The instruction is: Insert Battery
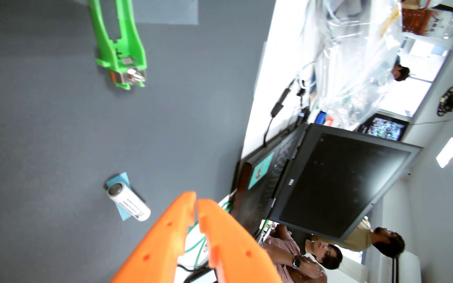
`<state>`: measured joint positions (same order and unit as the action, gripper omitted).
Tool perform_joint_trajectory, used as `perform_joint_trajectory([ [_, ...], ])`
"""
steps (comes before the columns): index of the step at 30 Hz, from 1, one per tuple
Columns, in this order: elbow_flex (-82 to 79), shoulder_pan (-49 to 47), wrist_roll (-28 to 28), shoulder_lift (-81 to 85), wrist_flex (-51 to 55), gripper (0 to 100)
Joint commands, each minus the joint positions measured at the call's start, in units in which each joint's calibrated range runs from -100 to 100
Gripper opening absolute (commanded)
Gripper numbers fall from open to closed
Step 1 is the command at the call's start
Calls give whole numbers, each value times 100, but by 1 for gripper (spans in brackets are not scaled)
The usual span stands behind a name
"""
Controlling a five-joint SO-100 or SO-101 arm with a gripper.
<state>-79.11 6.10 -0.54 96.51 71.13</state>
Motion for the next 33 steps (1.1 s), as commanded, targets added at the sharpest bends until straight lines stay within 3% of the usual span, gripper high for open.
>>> perform_joint_trajectory([
  [1, 1000, 39, 33, -34, 313, 1],
  [6, 1594, 74, 38, -918, 321, 1],
  [12, 2954, 1031, 115, -3085, 474, 1],
  [20, 4260, 1597, 1578, -5803, 1050, 2],
  [28, 4629, 2684, 2227, -7771, 194, 2],
  [33, 4863, 2754, 2361, -8704, 76, 2],
])
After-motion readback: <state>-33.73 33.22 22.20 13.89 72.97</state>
